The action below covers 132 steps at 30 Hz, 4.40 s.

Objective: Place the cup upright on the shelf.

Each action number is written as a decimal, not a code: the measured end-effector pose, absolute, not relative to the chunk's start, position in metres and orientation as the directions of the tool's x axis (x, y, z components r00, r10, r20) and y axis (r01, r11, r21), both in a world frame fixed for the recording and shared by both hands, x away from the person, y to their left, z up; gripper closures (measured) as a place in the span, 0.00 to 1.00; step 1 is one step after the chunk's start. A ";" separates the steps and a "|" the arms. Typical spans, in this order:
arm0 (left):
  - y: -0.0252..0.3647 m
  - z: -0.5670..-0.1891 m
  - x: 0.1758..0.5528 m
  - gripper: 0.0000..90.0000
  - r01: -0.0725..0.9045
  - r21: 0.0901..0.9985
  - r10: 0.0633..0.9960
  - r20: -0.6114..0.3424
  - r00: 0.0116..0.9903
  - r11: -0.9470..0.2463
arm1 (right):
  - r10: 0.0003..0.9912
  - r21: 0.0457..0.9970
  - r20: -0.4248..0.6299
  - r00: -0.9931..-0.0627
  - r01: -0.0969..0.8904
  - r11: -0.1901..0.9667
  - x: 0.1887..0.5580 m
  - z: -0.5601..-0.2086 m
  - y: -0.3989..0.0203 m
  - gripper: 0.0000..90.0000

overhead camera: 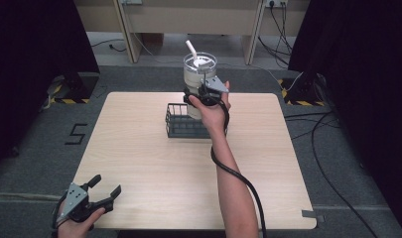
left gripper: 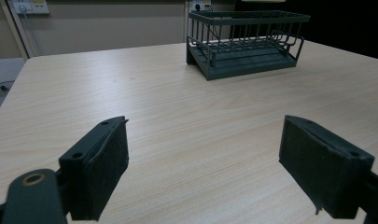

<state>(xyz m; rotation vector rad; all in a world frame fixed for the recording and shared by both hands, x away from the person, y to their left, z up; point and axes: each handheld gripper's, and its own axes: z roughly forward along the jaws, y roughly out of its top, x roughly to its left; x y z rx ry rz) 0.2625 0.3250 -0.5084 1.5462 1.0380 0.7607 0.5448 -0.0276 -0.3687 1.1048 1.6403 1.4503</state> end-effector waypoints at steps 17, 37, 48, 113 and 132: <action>0.324 -0.508 0.262 0.17 0.220 0.974 0.905 -0.050 0.423 -0.049 | 0.915 0.983 0.052 -0.399 0.180 0.022 0.558 -0.382 -0.028 0.11; 0.324 -0.508 0.261 0.17 0.219 0.975 0.905 -0.050 0.423 -0.049 | 0.918 0.980 0.062 -0.392 0.199 0.019 0.565 -0.395 -0.025 0.11; 0.324 -0.507 0.260 0.17 0.218 0.975 0.904 -0.050 0.425 -0.048 | 0.919 0.978 0.058 -0.389 0.205 0.025 0.570 -0.399 -0.024 0.11; 0.319 -0.507 0.260 0.16 0.210 0.976 0.899 -0.033 0.437 -0.066 | 0.912 0.967 0.006 -0.409 0.234 0.098 0.532 -0.434 -0.036 0.04; 0.319 -0.507 0.260 0.16 0.206 0.976 0.900 -0.028 0.435 -0.069 | 0.901 0.963 -0.008 -0.434 0.238 0.123 0.506 -0.434 -0.048 0.06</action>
